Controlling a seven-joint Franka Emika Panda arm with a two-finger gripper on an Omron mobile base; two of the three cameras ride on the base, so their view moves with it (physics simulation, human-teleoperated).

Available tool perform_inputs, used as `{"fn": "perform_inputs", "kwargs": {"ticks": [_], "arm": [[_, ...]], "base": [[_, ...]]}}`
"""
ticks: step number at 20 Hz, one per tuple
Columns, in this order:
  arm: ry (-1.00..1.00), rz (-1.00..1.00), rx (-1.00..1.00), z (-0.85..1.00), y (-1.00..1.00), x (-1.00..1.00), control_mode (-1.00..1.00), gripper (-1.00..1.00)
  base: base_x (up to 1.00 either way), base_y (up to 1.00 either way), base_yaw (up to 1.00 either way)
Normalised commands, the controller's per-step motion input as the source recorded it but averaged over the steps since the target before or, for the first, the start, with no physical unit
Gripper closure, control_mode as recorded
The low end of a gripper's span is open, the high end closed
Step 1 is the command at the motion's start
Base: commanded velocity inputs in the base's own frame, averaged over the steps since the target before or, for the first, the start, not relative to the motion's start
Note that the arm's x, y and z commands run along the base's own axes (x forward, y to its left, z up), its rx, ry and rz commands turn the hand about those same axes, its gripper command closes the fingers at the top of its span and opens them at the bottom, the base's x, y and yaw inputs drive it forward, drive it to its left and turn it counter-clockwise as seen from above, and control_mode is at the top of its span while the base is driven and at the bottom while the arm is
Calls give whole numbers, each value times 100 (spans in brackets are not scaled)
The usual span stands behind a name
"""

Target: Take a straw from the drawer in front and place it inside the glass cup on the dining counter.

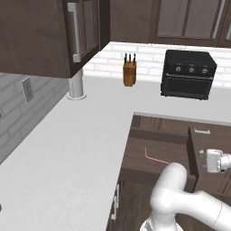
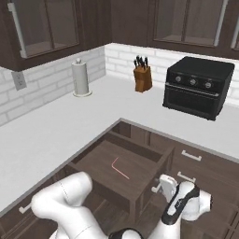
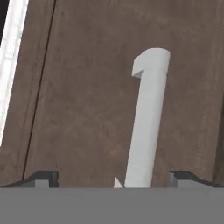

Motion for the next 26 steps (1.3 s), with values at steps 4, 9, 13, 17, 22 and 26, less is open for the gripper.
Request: {"fn": "perform_inputs", "kwargs": {"ticks": [4,9,13,17,22,26], "arm": [[3,0,-52,10,-3,-39,-100,-100],[0,0,-37,82,1,-49,-100,-100],[-4,0,-24,100,36,-52,-100,-100],[-1,0,-25,100,77,-42,-100,-100],[0,-2,-25,86,95,-10,-100,-100],[0,-1,-21,30,85,0,-100,-100]], "base": [[0,0,0],[0,0,0],[0,0,0],[0,0,0],[0,0,0],[0,0,0]]}}
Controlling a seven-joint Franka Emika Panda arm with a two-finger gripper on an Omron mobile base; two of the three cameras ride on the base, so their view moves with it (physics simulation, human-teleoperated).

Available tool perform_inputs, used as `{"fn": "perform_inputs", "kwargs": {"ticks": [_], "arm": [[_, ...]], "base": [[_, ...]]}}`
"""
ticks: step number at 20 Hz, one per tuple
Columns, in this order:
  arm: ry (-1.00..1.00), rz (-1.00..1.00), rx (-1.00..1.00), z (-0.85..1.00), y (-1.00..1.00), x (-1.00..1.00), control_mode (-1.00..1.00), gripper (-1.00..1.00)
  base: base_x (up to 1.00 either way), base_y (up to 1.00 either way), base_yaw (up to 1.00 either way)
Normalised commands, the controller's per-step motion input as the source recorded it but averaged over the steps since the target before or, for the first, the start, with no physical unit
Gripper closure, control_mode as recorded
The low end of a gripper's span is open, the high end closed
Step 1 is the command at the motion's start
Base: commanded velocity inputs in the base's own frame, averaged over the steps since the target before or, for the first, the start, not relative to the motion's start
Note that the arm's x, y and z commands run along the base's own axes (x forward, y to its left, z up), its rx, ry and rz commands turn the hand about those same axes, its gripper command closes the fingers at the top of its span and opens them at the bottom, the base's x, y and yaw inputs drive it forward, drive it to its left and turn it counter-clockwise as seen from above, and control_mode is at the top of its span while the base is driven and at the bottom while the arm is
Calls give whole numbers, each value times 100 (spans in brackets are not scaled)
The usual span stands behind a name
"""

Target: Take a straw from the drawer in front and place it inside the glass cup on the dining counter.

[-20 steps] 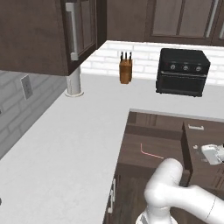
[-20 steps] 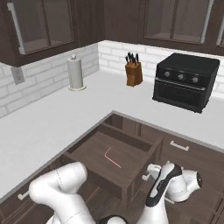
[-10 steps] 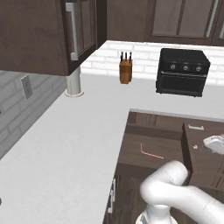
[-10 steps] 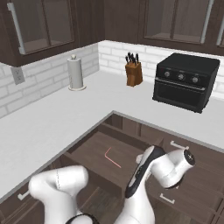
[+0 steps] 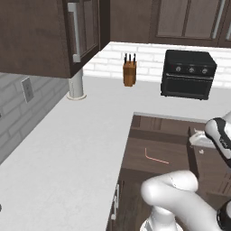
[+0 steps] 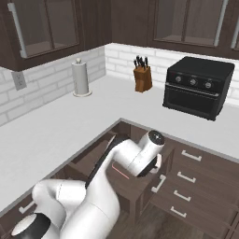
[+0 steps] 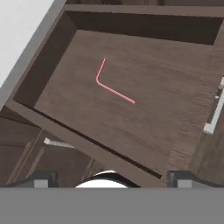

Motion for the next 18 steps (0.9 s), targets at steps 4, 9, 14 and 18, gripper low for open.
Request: {"fn": "perform_inputs", "kwargs": {"ticks": [4,9,14,18], "arm": [[11,-3,-14,-32,48,21,-100,-100],[6,-6,-2,-53,11,38,-100,-100],[9,-7,0,-46,0,47,-100,-100],[14,-8,0,-41,-10,48,-100,-100]], "base": [[0,0,0],[0,0,0],[0,0,0],[0,0,0]]}}
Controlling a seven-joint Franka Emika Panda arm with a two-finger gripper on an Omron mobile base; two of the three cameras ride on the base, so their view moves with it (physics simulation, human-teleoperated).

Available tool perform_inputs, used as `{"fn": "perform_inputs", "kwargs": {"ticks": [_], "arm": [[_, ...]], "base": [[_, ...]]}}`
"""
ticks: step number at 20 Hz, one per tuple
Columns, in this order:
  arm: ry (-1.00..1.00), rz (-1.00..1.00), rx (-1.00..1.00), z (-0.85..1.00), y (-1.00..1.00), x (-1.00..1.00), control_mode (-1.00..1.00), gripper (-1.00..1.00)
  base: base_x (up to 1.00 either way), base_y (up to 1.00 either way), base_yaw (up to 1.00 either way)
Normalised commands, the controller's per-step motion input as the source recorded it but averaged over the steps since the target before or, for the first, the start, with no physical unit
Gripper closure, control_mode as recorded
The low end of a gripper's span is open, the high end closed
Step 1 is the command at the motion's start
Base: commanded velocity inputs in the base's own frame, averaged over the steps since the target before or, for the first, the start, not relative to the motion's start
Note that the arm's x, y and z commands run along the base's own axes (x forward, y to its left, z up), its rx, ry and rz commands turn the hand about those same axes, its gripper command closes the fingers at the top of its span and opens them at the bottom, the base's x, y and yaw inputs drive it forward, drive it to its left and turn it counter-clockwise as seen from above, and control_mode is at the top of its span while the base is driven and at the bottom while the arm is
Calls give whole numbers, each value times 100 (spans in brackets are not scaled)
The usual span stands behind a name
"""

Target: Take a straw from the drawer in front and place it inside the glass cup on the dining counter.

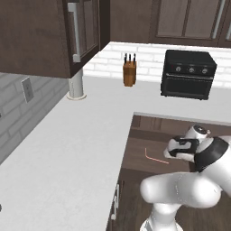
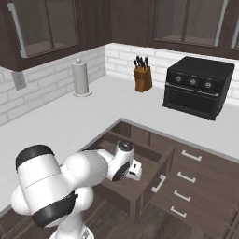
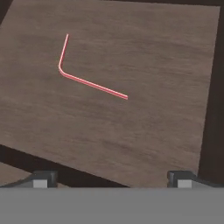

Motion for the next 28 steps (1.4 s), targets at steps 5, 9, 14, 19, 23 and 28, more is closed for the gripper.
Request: {"fn": "perform_inputs", "kwargs": {"ticks": [5,9,14,19,23,28], "arm": [[11,-12,-7,-29,-36,17,-100,-100],[8,-10,-11,-28,-54,4,-100,-100],[2,-7,-10,-25,-72,0,-100,-100],[0,-5,-9,-10,-96,-13,-100,-100],[-6,0,-2,29,-51,-28,-100,-100],[-2,14,7,80,62,1,-100,-100]], "base": [[0,0,0],[0,0,0],[0,0,0],[0,0,0],[0,0,0],[0,0,0]]}}
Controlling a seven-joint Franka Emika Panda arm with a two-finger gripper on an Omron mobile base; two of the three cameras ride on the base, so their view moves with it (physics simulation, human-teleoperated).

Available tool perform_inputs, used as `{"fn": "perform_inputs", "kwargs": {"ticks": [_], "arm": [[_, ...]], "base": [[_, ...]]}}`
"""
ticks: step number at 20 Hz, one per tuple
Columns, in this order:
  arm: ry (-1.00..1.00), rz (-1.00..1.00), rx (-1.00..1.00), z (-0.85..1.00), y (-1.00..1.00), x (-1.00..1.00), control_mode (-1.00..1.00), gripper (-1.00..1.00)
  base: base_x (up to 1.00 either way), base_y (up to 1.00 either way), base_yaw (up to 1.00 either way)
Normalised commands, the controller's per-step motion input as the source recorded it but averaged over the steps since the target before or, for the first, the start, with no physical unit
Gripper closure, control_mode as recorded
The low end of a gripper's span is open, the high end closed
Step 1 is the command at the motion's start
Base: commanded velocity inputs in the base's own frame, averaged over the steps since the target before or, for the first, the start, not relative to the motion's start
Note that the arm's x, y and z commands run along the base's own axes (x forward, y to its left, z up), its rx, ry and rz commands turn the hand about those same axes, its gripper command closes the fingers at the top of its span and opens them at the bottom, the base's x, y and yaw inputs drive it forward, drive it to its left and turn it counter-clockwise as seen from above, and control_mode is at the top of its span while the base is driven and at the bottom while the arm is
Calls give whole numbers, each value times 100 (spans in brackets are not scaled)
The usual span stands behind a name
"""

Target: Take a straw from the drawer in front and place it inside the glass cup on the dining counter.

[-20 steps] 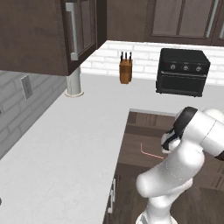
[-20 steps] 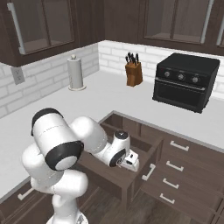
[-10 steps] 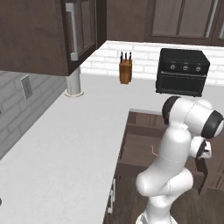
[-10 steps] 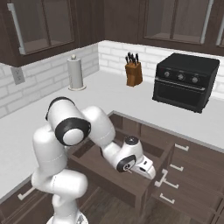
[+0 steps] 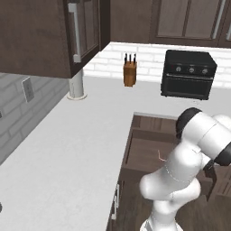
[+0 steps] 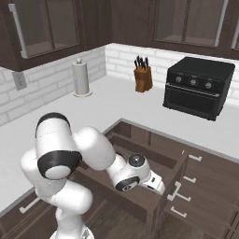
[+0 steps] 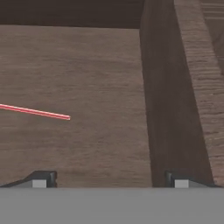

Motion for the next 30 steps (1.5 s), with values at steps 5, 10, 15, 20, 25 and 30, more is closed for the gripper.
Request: {"fn": "perform_inputs", "kwargs": {"ticks": [5,10,15,20,25,30], "arm": [[8,18,10,69,91,29,-100,-100],[11,13,6,87,70,71,-100,-100],[24,10,5,42,12,69,-100,-100],[31,7,6,-4,0,44,-100,-100],[20,4,11,-37,0,35,-100,-100],[13,4,14,-62,0,28,-100,-100]], "base": [[0,0,0],[0,0,0],[0,0,0],[0,0,0],[0,0,0],[0,0,0]]}}
